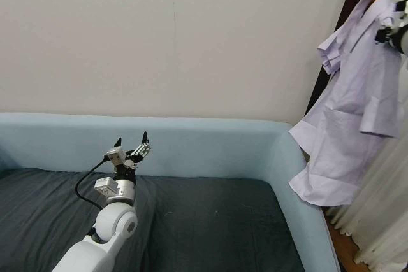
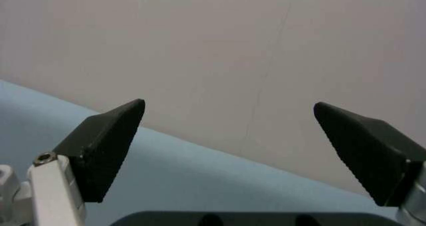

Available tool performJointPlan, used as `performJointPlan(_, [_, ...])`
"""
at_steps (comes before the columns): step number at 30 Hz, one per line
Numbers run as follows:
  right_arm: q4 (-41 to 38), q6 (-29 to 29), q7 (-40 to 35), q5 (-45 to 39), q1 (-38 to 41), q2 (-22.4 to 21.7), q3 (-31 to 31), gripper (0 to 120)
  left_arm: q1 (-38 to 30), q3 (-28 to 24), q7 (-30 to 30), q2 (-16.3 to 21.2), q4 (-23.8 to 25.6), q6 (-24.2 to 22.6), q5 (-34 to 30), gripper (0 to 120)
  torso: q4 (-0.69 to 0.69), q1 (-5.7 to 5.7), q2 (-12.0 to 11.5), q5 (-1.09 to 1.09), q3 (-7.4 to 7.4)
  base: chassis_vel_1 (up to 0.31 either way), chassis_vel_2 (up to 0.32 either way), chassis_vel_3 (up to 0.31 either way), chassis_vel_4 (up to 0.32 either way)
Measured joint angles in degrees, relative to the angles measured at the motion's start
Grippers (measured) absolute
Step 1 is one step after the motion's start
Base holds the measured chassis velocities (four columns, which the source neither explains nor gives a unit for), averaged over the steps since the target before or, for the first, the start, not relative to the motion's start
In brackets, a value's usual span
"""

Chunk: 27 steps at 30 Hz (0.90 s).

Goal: Pick up the clothes from the sofa and hang them on the clothes hanger.

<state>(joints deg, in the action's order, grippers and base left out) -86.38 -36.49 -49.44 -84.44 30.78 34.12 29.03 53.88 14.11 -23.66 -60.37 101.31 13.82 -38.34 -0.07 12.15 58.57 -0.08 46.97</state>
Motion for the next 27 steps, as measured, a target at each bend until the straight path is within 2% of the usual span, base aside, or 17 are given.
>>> performJointPlan(1, [0.00,0.00,0.00,0.00,0.00,0.00,0.00,7,0.00,0.00,0.00,0.00,0.00,0.00,0.00,100,0.00,0.00,0.00,0.00,0.00,0.000,0.000,0.000,0.000])
performJointPlan(6, [8.49,1.04,-2.38,1.98,3.60,5.88,3.06,7,-0.46,0.69,-0.20,1.24,-1.75,1.17,-0.45,100,0.01,0.00,0.00,0.02,0.00,0.000,0.000,0.000,0.000])
performJointPlan(16, [16.40,2.56,-3.79,2.43,4.58,11.11,3.47,7,-1.52,0.02,-0.17,0.92,-3.77,2.01,-0.96,100,-0.01,0.00,0.00,0.04,0.00,0.000,0.000,0.000,0.000])
performJointPlan(20, [21.98,3.56,-4.22,3.59,5.51,14.44,3.47,7,-2.36,-0.44,-0.15,1.02,-4.36,2.02,-1.08,100,0.00,0.00,-0.01,0.03,0.00,0.000,0.000,0.000,0.000])
performJointPlan(27, [25.83,4.39,-4.93,4.35,5.94,16.07,3.13,7,-2.98,-0.61,-0.13,0.84,-4.70,2.02,-1.21,100,-0.01,0.00,0.00,0.03,-0.01,0.000,0.000,0.000,0.000])
